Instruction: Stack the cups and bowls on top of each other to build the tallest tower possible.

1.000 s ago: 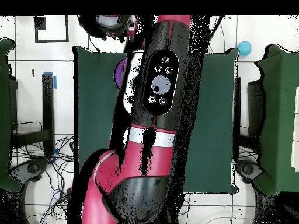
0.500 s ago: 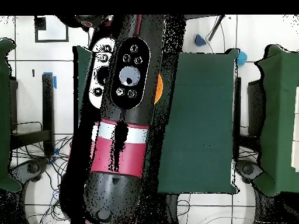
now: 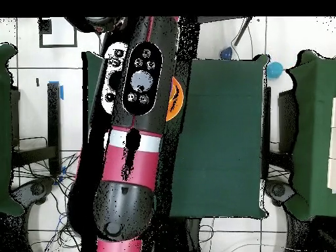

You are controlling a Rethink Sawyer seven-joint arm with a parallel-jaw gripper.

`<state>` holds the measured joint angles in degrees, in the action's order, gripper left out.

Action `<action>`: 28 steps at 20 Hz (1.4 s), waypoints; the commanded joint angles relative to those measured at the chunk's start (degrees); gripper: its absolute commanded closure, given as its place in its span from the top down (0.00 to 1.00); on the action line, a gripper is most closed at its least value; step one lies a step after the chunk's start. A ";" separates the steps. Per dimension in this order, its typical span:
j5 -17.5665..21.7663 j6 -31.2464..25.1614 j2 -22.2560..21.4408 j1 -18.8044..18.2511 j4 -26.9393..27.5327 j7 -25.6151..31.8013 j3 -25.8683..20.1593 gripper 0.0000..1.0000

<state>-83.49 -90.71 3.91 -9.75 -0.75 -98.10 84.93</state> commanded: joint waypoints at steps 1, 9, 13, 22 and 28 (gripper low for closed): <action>4.70 6.06 5.38 -0.74 -1.78 5.33 -2.54 1.00; 10.18 8.03 5.69 1.04 -4.17 5.32 -9.37 1.00; 15.03 9.96 5.35 2.37 -6.61 6.36 -15.61 1.00; 17.69 4.82 3.03 0.80 -4.80 9.23 -18.72 1.00; 24.20 8.83 0.63 2.12 -7.66 9.63 -24.11 1.00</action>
<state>-68.35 -84.50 8.30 -8.64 -3.27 -98.10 70.19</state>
